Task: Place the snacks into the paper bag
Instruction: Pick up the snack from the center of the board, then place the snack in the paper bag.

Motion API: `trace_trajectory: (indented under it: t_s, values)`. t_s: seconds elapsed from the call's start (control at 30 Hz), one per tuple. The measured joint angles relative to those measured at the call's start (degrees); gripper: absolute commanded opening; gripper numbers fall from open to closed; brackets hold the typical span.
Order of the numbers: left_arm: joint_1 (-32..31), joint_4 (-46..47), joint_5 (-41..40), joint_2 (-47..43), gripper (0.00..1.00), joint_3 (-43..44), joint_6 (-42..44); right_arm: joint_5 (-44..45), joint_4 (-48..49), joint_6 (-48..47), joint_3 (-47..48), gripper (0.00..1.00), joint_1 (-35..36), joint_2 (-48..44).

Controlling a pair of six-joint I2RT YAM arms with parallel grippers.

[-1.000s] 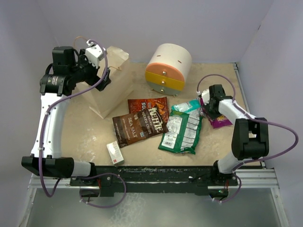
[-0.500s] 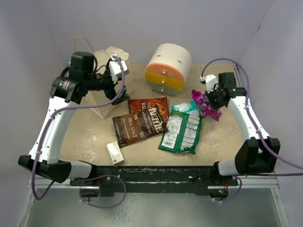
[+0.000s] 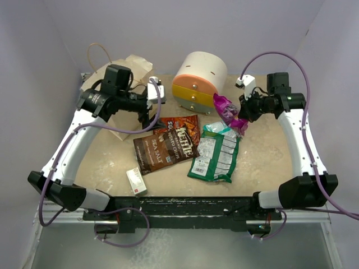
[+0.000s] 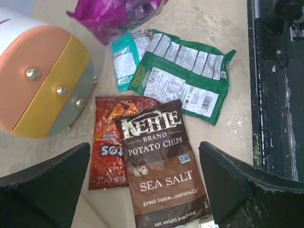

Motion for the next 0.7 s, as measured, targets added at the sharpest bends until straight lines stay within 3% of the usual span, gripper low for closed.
trace_trajectory:
  t_s: [0.33, 0.7]
  values:
    - [-6.45, 0.9, -0.39, 7.15, 0.99, 1.95, 9.46, -15.23, -4.09, -2.01, 3.43, 0.0, 2.12, 0.55]
    - [-8.68, 3.87, -0.07, 12.26, 0.99, 8.98, 17.03, -21.38, -6.73, -3.48, 6.99, 0.0, 8.04, 3.15]
